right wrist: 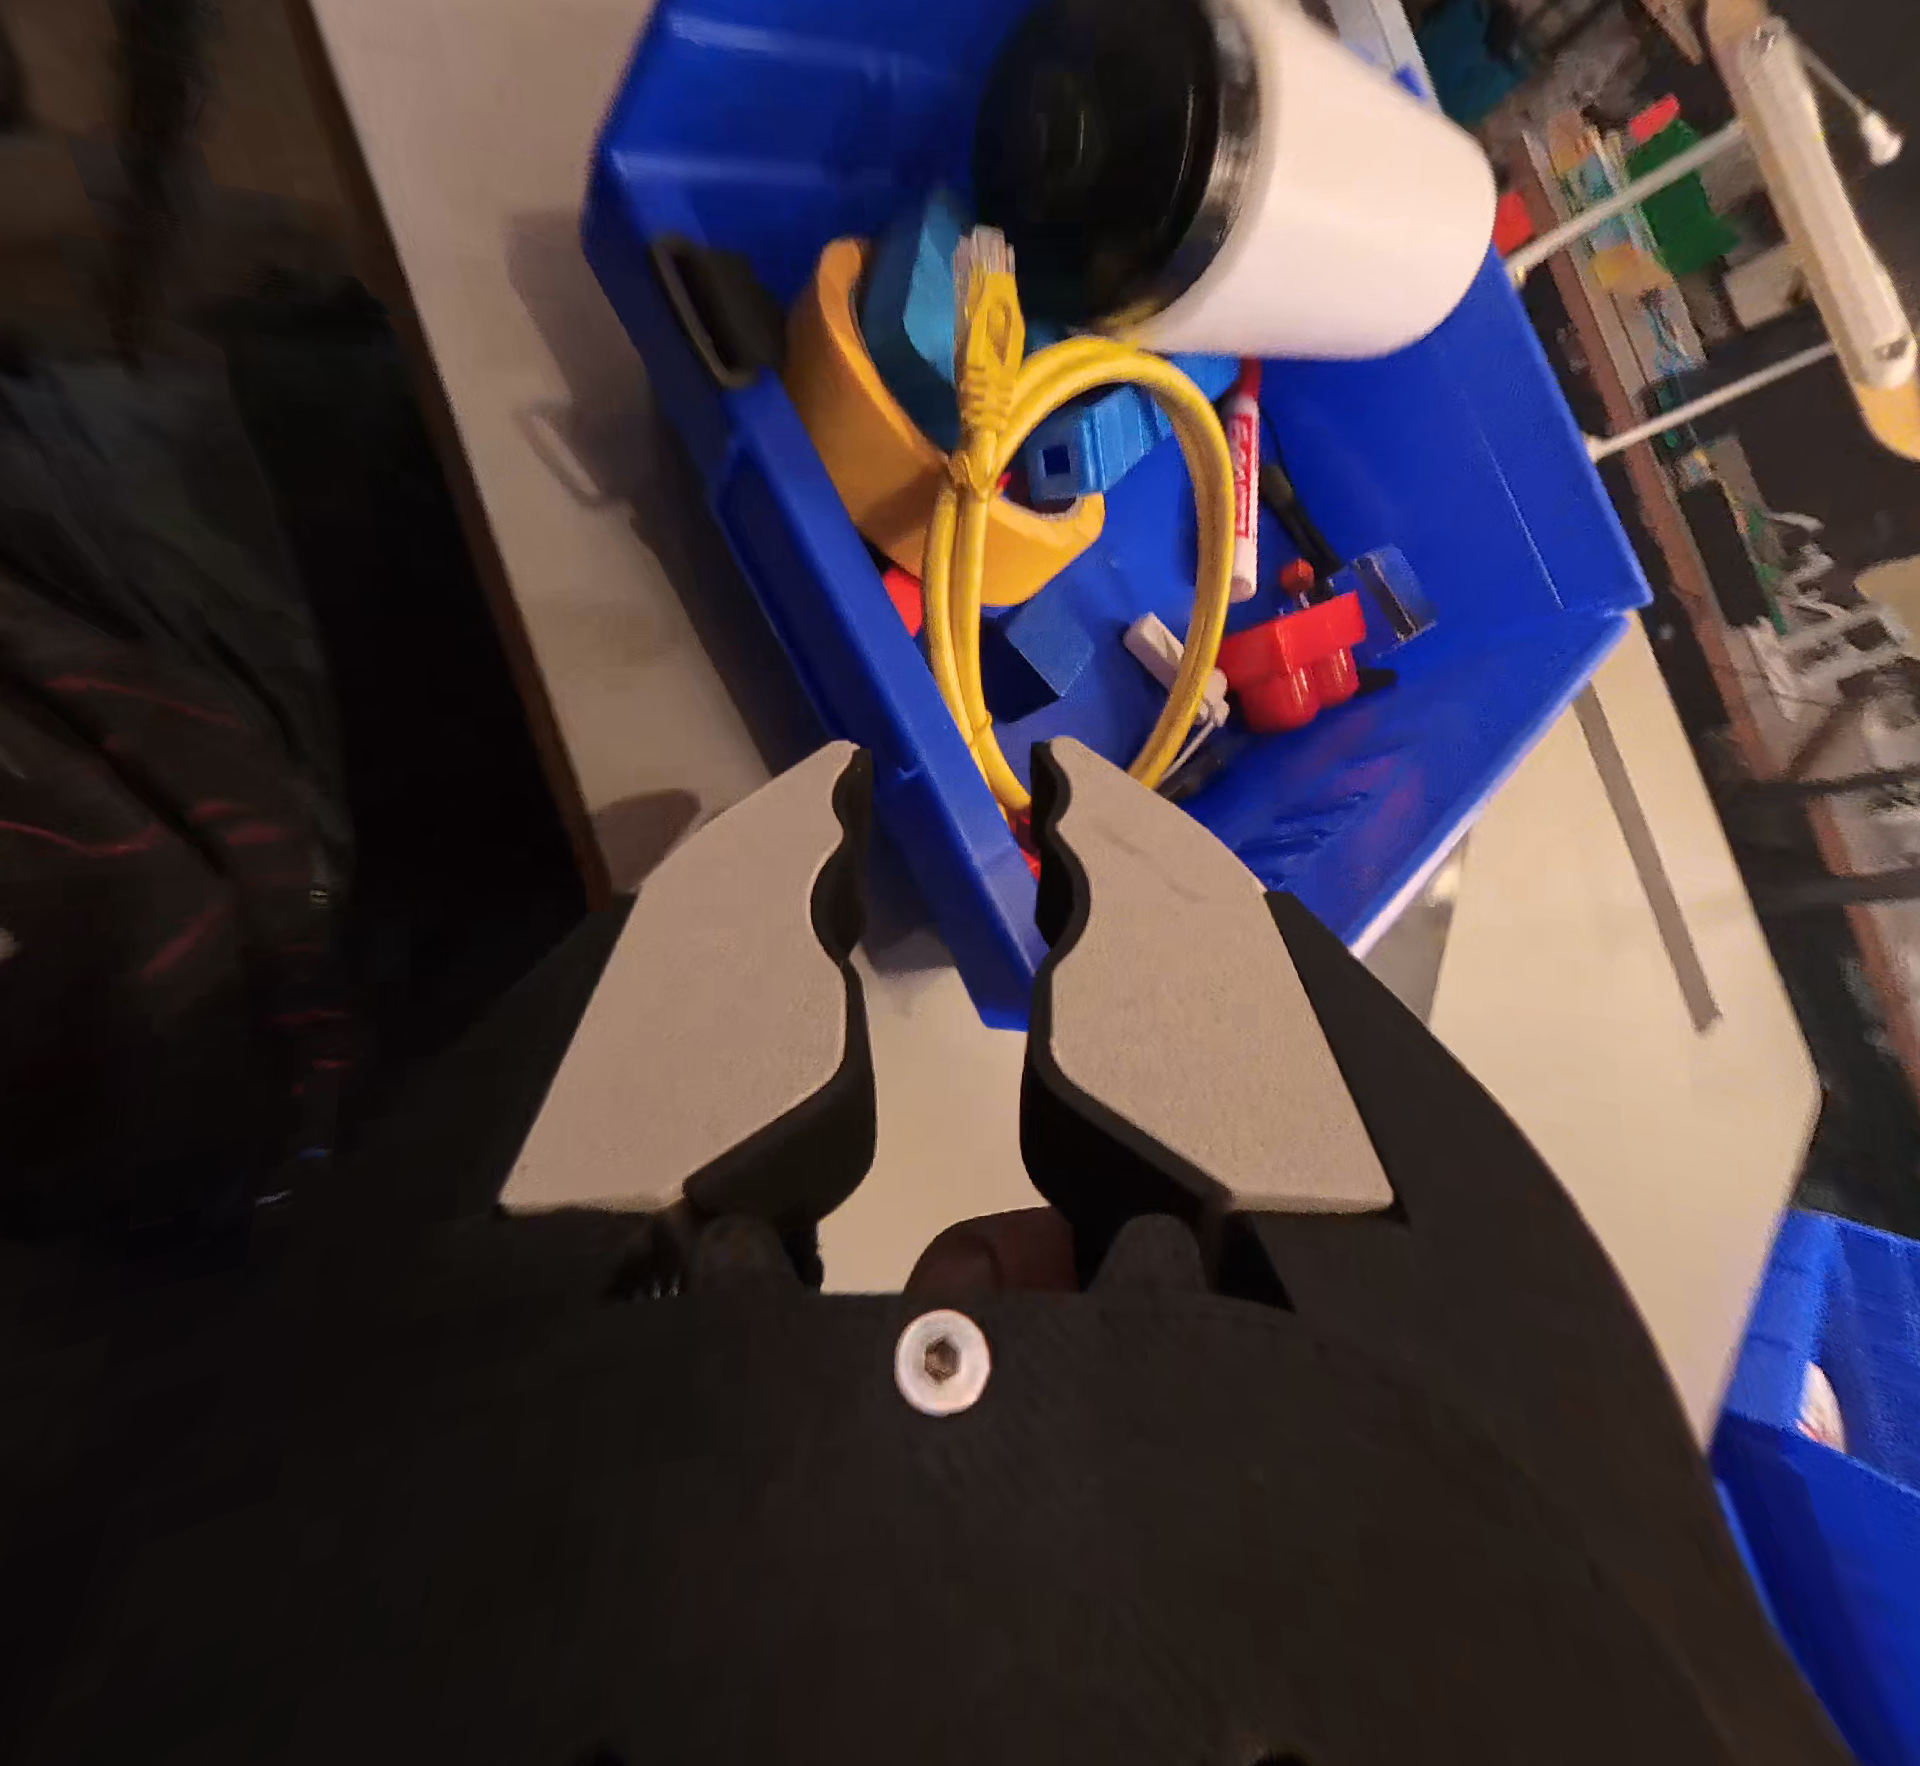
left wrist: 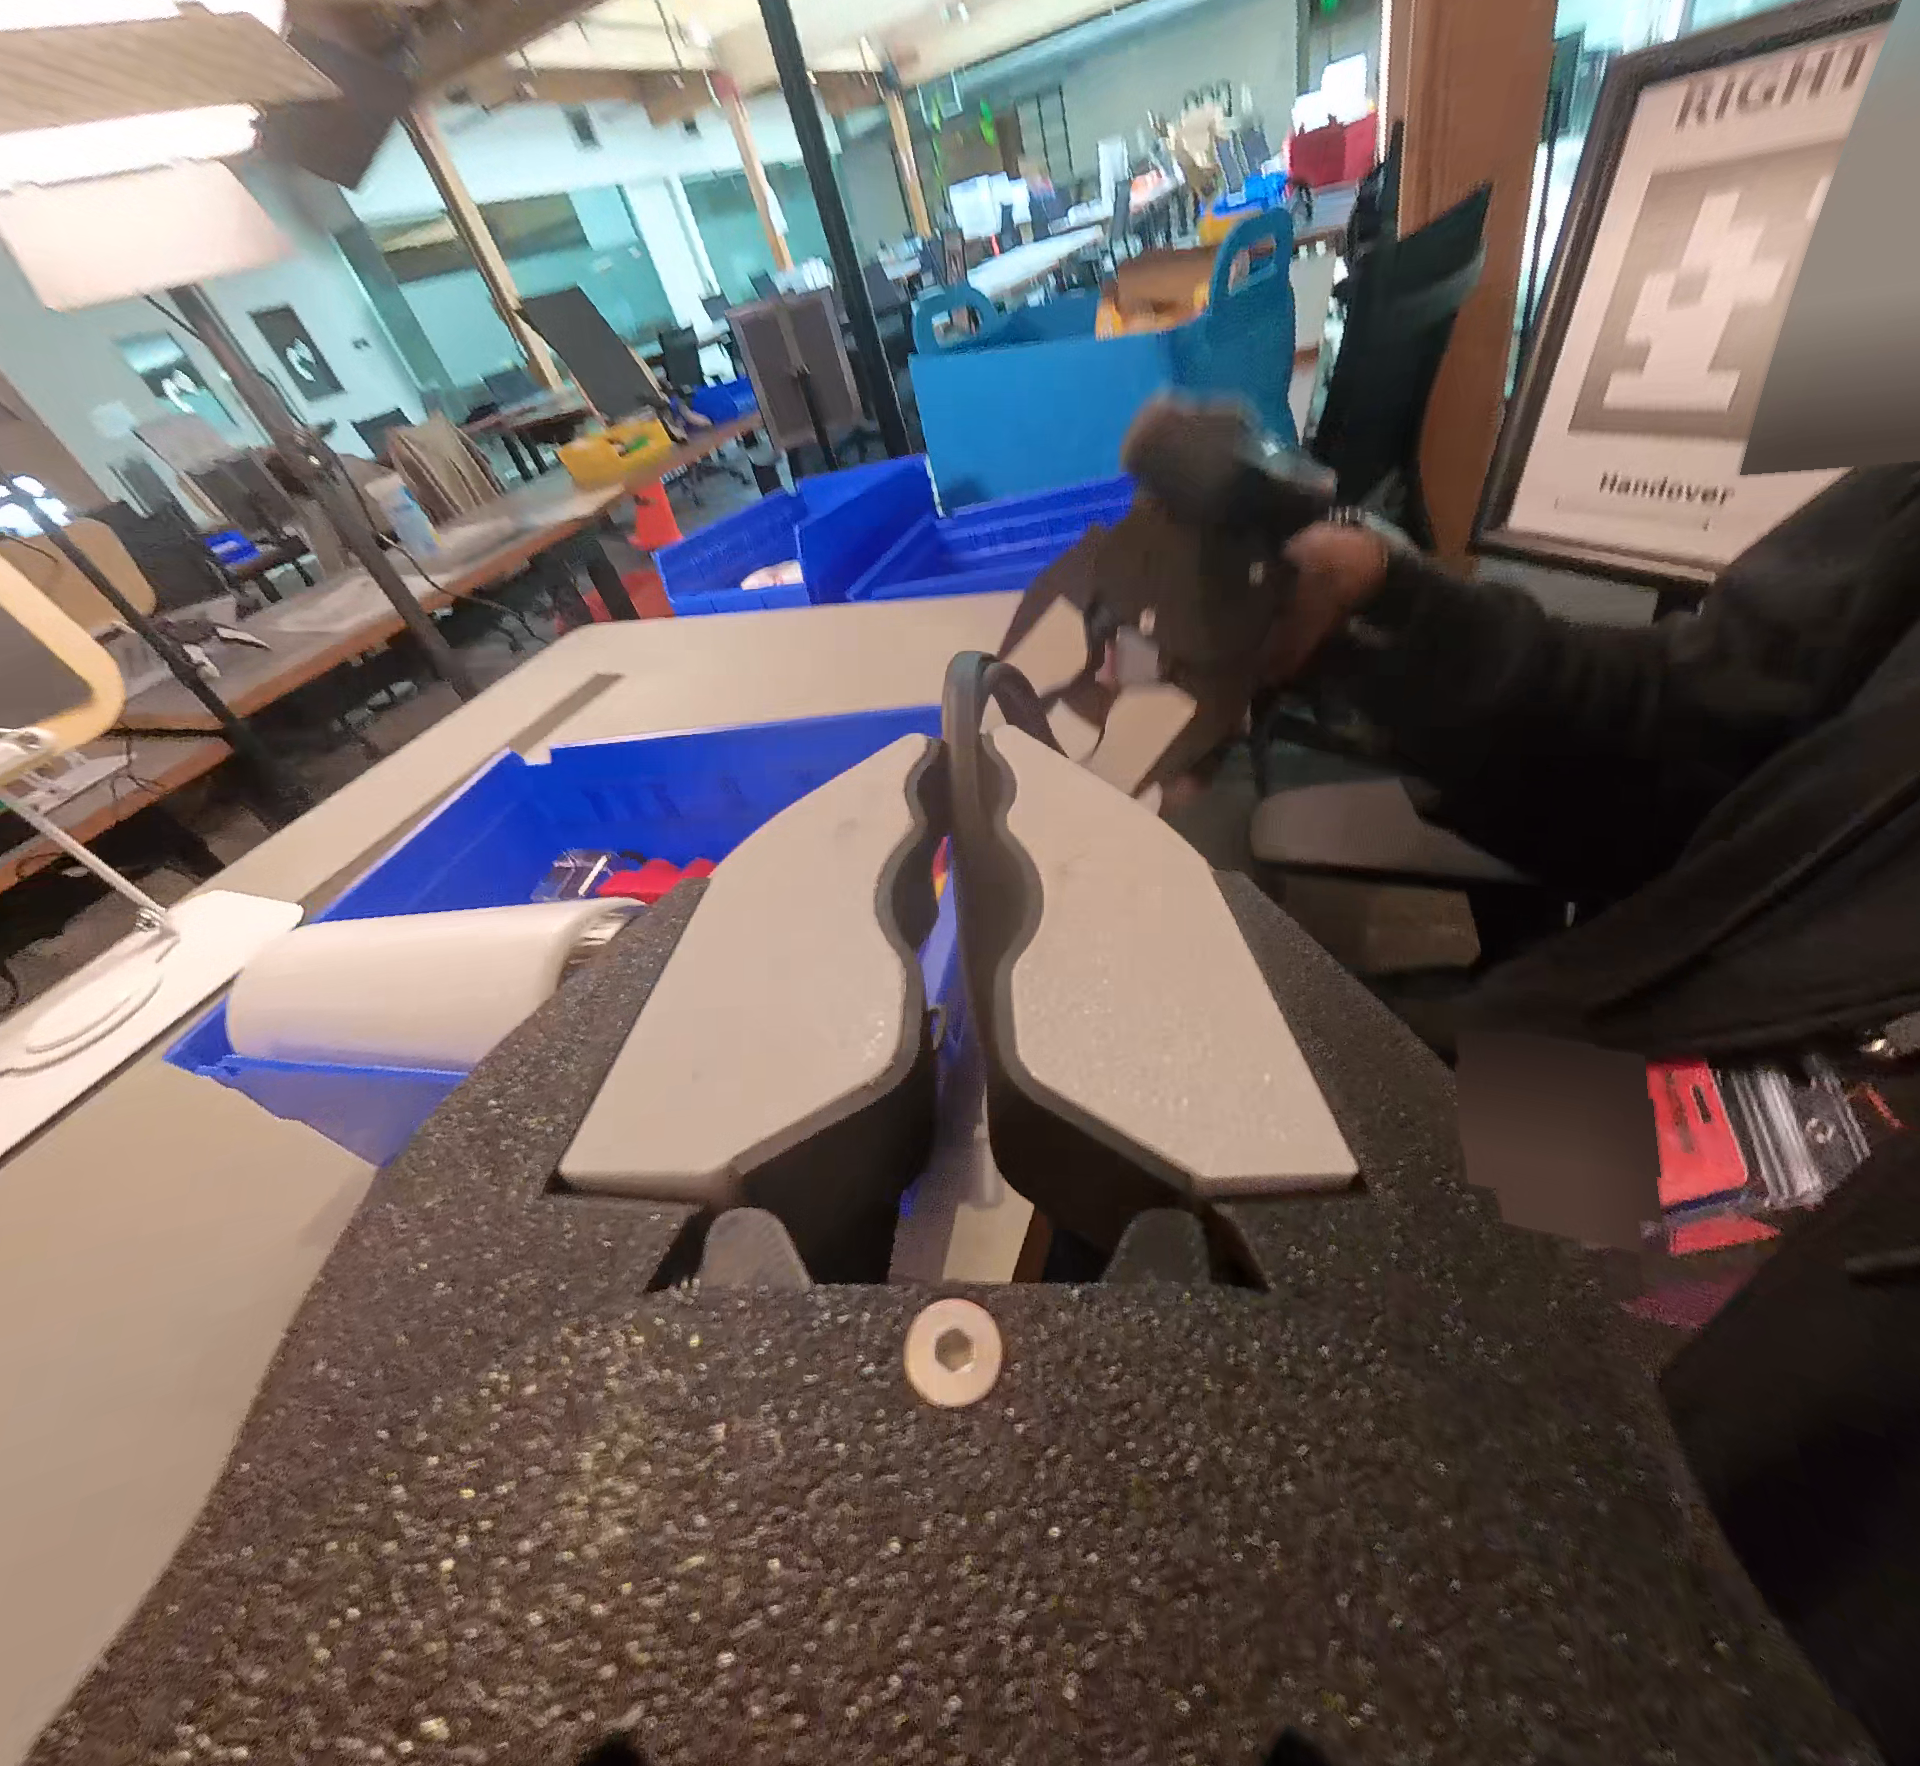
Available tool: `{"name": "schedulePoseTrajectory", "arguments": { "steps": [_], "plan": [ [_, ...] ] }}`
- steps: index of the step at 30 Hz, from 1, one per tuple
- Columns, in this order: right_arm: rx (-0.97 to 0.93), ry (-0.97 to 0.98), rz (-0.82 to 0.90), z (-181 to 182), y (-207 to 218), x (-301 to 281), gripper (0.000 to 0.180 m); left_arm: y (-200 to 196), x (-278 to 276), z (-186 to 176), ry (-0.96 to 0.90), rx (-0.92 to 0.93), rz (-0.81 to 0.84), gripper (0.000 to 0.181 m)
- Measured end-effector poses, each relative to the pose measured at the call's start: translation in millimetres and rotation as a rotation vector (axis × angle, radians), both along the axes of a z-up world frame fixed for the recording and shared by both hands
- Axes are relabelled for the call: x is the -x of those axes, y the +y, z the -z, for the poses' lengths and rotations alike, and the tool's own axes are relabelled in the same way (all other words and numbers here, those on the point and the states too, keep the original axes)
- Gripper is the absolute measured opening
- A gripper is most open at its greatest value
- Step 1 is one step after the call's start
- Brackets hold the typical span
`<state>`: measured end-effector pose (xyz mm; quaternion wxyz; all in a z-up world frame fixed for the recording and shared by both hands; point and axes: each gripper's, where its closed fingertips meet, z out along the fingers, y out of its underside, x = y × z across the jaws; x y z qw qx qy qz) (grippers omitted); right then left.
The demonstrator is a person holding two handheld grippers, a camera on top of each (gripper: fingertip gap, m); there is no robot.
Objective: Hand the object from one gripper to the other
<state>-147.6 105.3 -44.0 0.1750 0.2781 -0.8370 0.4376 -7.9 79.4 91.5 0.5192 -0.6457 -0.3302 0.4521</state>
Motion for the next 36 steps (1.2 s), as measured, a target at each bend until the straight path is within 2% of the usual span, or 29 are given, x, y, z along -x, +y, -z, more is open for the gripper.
{"name": "schedulePoseTrajectory", "arguments": {
  "steps": [2, 5, 11, 14, 19, 22, 27, 31, 36],
  "plan": [
    [-0.021, 0.069, 0.061, 14.5, -14.4, 5.7, 0.029, -3.2, -4.2, -10.2, 0.040, -0.030, -0.020, 0.005],
    [-0.029, 0.043, 0.068, 30.2, -32.5, -2.2, 0.034, -6.7, -6.1, -20.4, 0.077, -0.061, -0.056, 0.005],
    [0.127, -0.022, 0.149, 20.6, -61.7, 4.3, 0.037, -14.8, -1.2, -29.5, 0.098, -0.172, -0.101, 0.005],
    [0.250, -0.132, 0.145, -14.5, -52.9, 7.0, 0.035, -19.7, 2.2, -33.2, 0.113, -0.235, -0.130, 0.005],
    [0.552, -0.339, 0.039, -105.9, -14.9, -14.8, 0.034, -18.0, 18.5, -25.2, 0.084, -0.244, -0.181, 0.005],
    [0.649, -0.332, -0.038, -133.0, -0.3, -41.5, 0.037, -7.0, 32.4, -16.2, 0.047, -0.234, -0.188, 0.006],
    [0.593, -0.200, -0.025, -113.0, -11.9, -53.1, 0.041, 13.8, 44.8, -6.9, 0.012, -0.223, -0.153, 0.006],
    [0.591, -0.251, -0.054, -111.6, -12.1, -56.0, 0.010, 19.8, 45.0, -7.3, 0.013, -0.243, -0.113, 0.005],
    [0.577, -0.170, -0.036, -111.8, -10.6, -45.2, 0.007, 21.2, 42.6, 6.3, -0.068, -0.236, -0.040, 0.008]
  ]
}}
